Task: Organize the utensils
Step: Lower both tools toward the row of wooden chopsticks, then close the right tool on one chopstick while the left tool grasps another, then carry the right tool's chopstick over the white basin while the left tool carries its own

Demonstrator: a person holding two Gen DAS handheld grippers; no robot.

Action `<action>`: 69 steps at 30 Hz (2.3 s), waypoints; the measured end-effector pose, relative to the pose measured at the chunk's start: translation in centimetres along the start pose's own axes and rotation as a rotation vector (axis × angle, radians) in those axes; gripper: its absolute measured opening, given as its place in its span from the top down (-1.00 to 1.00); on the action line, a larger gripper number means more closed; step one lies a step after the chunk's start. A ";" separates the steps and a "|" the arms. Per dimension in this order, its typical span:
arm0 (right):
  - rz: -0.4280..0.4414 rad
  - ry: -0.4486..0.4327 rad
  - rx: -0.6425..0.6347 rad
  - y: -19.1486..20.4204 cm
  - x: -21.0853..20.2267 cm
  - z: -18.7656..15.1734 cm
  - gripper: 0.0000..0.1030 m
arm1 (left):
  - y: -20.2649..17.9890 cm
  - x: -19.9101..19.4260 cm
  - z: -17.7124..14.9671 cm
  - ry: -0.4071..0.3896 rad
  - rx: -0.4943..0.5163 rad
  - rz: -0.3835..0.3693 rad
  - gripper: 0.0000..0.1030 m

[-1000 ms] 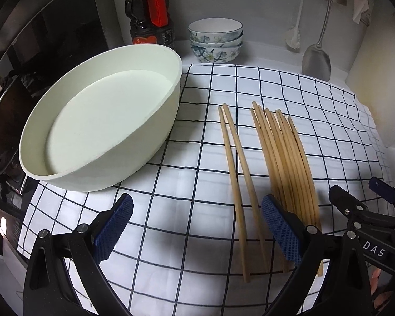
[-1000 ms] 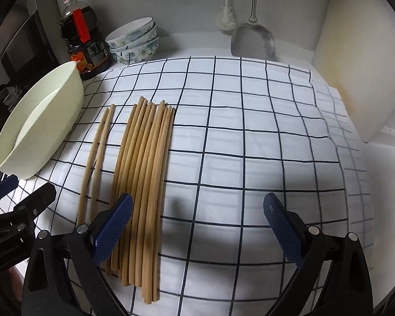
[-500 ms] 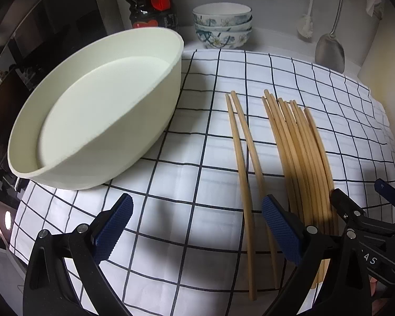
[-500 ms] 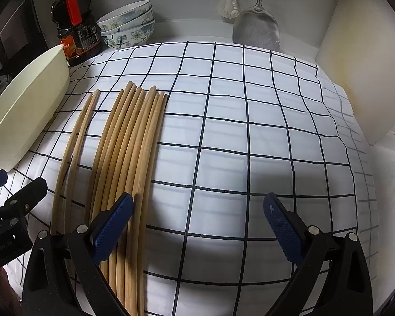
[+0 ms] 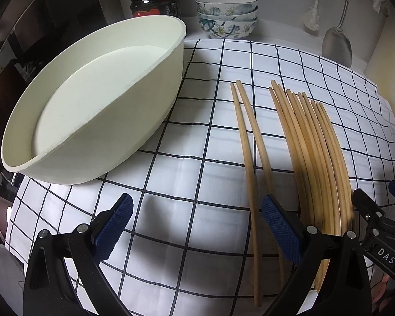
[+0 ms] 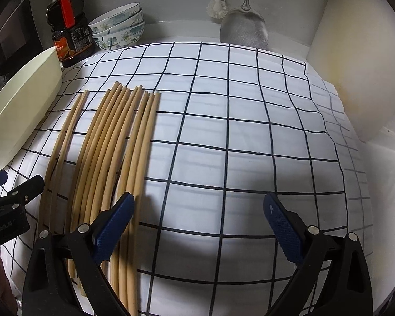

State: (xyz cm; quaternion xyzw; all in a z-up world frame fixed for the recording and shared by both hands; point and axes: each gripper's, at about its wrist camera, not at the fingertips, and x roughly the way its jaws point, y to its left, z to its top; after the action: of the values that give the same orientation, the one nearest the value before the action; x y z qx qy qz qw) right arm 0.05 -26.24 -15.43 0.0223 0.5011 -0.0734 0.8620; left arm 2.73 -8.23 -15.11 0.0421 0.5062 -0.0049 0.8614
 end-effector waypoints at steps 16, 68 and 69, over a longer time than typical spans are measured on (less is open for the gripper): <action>-0.011 0.000 -0.060 1.4 0.3 -0.5 -0.83 | -0.6 0.9 -0.1 0.016 0.003 0.047 -0.88; 0.370 -0.191 -0.117 15.1 -10.2 10.4 0.88 | 13.0 -10.4 8.4 -0.186 -0.090 -0.102 0.86; 0.384 -0.194 -0.125 16.2 -10.1 11.0 0.88 | 13.9 -10.3 8.9 -0.188 -0.093 -0.095 0.86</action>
State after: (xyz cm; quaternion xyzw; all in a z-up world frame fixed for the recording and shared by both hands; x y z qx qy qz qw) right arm 6.99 -10.41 -1.82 0.0564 0.4060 0.1215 0.9040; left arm 6.13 4.62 -0.89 -0.0227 0.4241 -0.0260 0.9050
